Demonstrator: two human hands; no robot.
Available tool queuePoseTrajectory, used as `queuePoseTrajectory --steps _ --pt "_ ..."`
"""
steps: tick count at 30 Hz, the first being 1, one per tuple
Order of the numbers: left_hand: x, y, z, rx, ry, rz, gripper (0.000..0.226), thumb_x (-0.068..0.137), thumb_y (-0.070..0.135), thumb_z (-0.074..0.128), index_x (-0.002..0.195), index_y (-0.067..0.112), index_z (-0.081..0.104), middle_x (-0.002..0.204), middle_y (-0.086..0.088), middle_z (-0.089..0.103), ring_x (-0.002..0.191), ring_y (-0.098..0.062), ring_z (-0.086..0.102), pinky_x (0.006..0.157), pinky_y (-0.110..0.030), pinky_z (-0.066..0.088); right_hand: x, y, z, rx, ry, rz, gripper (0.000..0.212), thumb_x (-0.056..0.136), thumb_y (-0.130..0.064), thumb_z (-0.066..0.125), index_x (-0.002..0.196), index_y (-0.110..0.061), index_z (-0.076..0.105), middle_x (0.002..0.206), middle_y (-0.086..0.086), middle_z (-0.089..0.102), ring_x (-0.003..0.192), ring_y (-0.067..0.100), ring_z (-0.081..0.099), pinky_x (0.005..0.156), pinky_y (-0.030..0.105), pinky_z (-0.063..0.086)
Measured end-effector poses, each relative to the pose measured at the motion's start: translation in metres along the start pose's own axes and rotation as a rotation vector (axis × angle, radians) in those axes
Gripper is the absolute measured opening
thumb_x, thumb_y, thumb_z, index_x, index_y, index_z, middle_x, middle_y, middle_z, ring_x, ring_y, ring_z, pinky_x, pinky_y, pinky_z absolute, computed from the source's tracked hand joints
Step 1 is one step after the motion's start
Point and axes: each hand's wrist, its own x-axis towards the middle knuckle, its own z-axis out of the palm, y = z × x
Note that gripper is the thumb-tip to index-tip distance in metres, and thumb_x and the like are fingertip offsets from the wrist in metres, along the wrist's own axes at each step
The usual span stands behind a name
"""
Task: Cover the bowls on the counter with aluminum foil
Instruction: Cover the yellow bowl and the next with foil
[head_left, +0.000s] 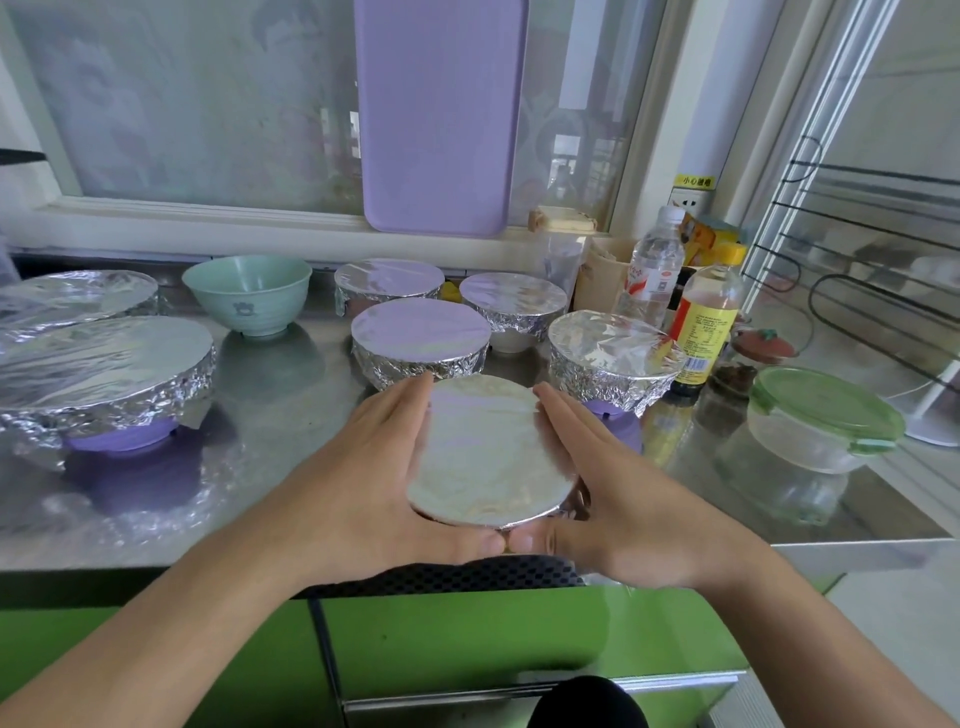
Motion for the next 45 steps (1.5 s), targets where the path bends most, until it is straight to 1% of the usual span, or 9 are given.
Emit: queuePoseTrajectory --steps 3,8,14,18,26,30,35,38,45 --pt "0.001 -0.005 0.002 -0.038 0.015 0.007 0.158 0.042 0.097 0.071 0.164 0.035 -0.008 0.157 0.044 -0.003 0.146 0.022 0.004 0.124 -0.024 0.021 -0.001 0.005 0.002 -0.017 -0.026 0.034 0.135 0.073 -0.075 0.079 0.165 -0.041 -0.014 0.161 -0.046 -0.018 0.147 -0.025 -0.005 0.125 0.02 0.015" --pt "0.002 -0.009 0.003 -0.069 0.005 0.015 0.16 0.041 0.095 0.076 0.165 0.036 -0.008 0.165 0.033 -0.004 0.146 0.022 0.011 0.124 -0.025 0.023 -0.002 -0.003 -0.01 0.023 -0.099 0.046 0.122 0.076 -0.076 0.073 0.16 -0.055 -0.013 0.148 -0.059 -0.02 0.135 -0.037 -0.003 0.113 0.001 0.014" --pt "0.005 -0.017 0.005 -0.143 -0.001 0.029 0.159 0.042 0.09 0.083 0.164 0.041 -0.006 0.164 0.035 -0.002 0.145 0.023 0.013 0.127 -0.03 0.025 -0.002 0.005 -0.015 0.117 -0.042 -0.007 0.12 0.076 -0.071 0.073 0.169 -0.036 0.006 0.165 -0.036 0.016 0.143 -0.026 0.02 0.118 0.011 0.028" --pt "0.007 -0.02 -0.002 -0.087 -0.06 0.042 0.158 0.041 0.09 0.083 0.163 0.043 -0.006 0.162 0.035 0.004 0.146 0.022 0.008 0.126 -0.026 0.022 -0.005 0.006 -0.016 0.132 0.017 0.023 0.12 0.074 -0.052 0.087 0.168 -0.034 0.016 0.153 -0.038 0.031 0.133 -0.028 0.033 0.1 -0.002 0.033" --pt "0.005 0.022 -0.006 0.18 -0.048 -0.052 0.149 0.05 0.114 0.028 0.161 0.03 -0.025 0.173 0.011 -0.016 0.159 -0.006 -0.009 0.131 -0.039 0.008 -0.009 -0.001 -0.001 -0.023 0.12 0.007 0.134 0.068 -0.071 0.084 0.168 -0.037 0.002 0.167 -0.034 0.016 0.151 -0.014 0.019 0.123 0.025 0.03" --pt "0.006 0.031 0.007 0.284 -0.009 -0.143 0.147 0.056 0.11 0.029 0.162 0.022 -0.023 0.174 0.003 -0.013 0.16 -0.016 -0.011 0.128 -0.037 0.002 -0.017 -0.007 -0.005 0.014 0.036 0.036 0.13 0.07 -0.072 0.081 0.165 -0.046 -0.004 0.145 -0.062 0.0 0.133 -0.037 0.01 0.112 0.009 0.027" --pt "0.005 0.036 -0.004 0.299 -0.071 -0.153 0.154 0.052 0.109 0.043 0.162 0.023 -0.022 0.172 0.013 -0.011 0.158 -0.008 -0.008 0.126 -0.031 0.007 -0.012 -0.002 -0.024 0.101 -0.046 0.016 0.105 0.084 -0.073 0.061 0.167 -0.042 0.004 0.152 -0.054 0.006 0.128 -0.043 0.001 0.1 -0.01 0.01" --pt "0.006 0.038 -0.007 0.279 -0.098 -0.136 0.153 0.055 0.104 0.052 0.162 0.024 -0.021 0.171 0.017 -0.011 0.157 -0.004 -0.007 0.123 -0.027 0.01 -0.001 -0.001 -0.021 0.155 -0.054 -0.005 0.089 0.095 -0.068 0.055 0.167 -0.044 0.01 0.166 -0.041 0.005 0.145 -0.029 0.001 0.121 0.012 0.01" --pt "0.009 0.027 -0.01 0.202 -0.121 -0.091 0.152 0.051 0.104 0.058 0.164 0.033 -0.016 0.17 0.024 -0.006 0.155 0.001 -0.003 0.125 -0.028 0.015 0.034 -0.002 -0.001 0.099 0.052 -0.024 0.064 0.107 -0.053 0.05 0.164 -0.031 0.034 0.163 -0.031 0.03 0.148 -0.009 0.031 0.124 0.024 0.029"
